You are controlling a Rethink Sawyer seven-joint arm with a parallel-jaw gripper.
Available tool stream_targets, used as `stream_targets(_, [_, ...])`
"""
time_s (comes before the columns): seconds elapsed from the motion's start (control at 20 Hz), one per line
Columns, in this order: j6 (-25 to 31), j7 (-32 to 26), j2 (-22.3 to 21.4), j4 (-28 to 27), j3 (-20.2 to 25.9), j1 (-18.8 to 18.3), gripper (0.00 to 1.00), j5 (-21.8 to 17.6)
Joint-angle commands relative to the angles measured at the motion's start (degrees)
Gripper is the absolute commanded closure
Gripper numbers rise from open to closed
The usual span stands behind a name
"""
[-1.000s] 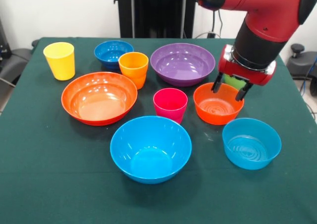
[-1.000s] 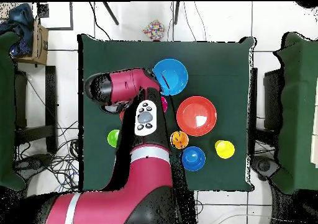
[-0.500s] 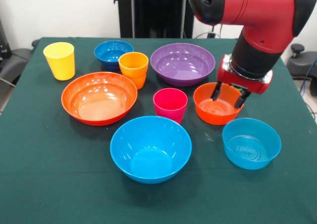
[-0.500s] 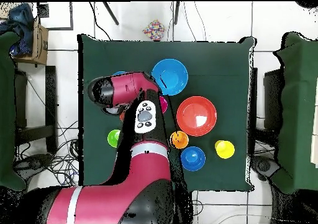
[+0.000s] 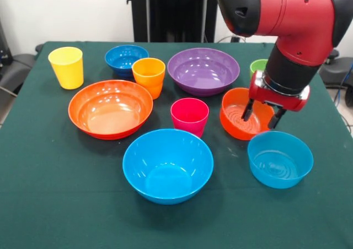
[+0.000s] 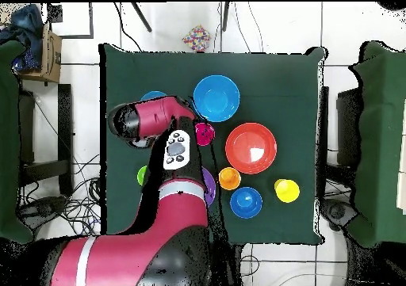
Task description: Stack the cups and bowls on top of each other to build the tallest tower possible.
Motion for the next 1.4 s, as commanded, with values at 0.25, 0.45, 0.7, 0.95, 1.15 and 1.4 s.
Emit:
stream_targets(0.25, [-7.76,8.5,3.86,3.2,2.38,1.43,0.0,1.77])
stream_targets(0.45, [-8.92,9.3,4.53,3.34,1.94,2.17,0.0,2.61])
stream_targets(0.7, [-9.25,9.62,4.74,3.57,1.3,2.96,0.0,4.06])
stream_targets(0.95, [-9.21,9.59,4.72,4.1,1.38,3.08,0.0,6.06])
stream_targets(1.15, [-10.05,9.44,5.33,3.96,1.24,3.28,0.0,7.4])
stream_targets(1.4, [-10.74,10.31,5.64,3.88,0.35,4.22,0.0,8.69])
